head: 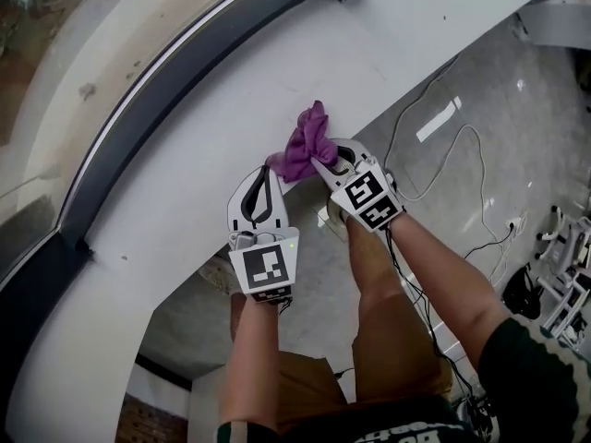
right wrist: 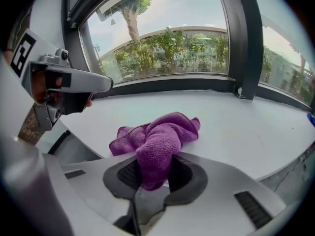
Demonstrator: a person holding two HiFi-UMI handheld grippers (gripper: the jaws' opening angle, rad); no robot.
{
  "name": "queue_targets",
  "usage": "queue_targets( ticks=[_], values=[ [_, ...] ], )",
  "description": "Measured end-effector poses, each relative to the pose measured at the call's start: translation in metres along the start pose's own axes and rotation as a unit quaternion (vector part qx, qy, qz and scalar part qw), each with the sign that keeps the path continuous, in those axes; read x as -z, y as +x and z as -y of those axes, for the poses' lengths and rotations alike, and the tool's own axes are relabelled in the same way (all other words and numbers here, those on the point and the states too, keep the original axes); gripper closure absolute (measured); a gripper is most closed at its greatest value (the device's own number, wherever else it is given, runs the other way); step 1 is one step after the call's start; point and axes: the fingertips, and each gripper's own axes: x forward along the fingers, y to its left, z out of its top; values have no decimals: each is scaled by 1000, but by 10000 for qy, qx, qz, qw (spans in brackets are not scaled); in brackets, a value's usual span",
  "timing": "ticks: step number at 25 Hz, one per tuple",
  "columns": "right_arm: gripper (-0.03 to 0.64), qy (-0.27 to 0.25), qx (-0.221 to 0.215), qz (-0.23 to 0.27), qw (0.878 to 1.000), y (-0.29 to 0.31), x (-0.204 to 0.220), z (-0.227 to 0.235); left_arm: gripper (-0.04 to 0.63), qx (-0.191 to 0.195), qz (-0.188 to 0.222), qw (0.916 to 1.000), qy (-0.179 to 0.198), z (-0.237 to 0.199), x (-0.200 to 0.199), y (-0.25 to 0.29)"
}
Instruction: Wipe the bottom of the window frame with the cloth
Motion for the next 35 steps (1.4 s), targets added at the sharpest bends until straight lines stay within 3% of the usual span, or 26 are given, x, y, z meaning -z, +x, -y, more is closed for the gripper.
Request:
queue_targets(
  ticks=[4, 8, 24, 27, 35],
  values=[
    [515, -62, -83, -78, 9999, 7, -2, -24, 589, -78, 8, 9994, -331, -11, 5, -14],
    [515, -202, -111, -177, 9996, 14, -6, -40, 589, -246, 45, 9994, -242, -26, 14, -28],
    [515, -847, -548, -232, 9946, 49, -27, -120, 589, -860, 115, 9924, -871, -90, 47, -79],
    [515, -943, -641, -273, 9931, 54, -30, -135, 589, -938, 132, 9924, -784, -98, 63, -91],
    [515, -1411, -947, -385, 9847, 68, -39, -186, 589, -1160, 185, 9876, -1040, -126, 81, -123]
  ],
)
